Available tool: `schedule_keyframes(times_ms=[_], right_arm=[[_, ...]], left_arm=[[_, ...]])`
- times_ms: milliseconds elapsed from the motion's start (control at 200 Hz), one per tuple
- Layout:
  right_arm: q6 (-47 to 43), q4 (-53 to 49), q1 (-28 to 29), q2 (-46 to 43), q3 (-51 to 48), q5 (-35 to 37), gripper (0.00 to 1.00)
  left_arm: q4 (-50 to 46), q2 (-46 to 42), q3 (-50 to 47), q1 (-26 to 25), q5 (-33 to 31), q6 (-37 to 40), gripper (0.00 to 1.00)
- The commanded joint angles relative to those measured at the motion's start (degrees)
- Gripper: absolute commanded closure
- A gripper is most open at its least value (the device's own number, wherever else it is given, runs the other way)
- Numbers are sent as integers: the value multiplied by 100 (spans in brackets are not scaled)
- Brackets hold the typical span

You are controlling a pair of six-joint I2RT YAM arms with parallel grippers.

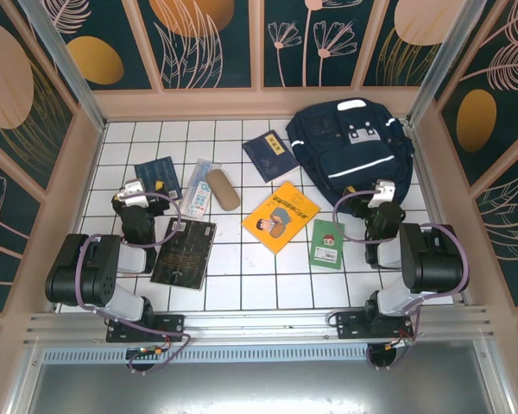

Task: Pack books, pencil case, and school supplies into a backpack

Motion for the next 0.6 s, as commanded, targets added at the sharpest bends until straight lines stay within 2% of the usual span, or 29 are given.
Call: schedule_keyframes(times_ms=[0, 595], right_arm=[[-56, 136, -28, -110, 95, 41, 1], [-49, 134, -33, -112, 96, 35, 1]], left_arm=[[244, 2, -39, 35, 79, 88, 1], [209, 5, -23, 39, 83, 78, 1]])
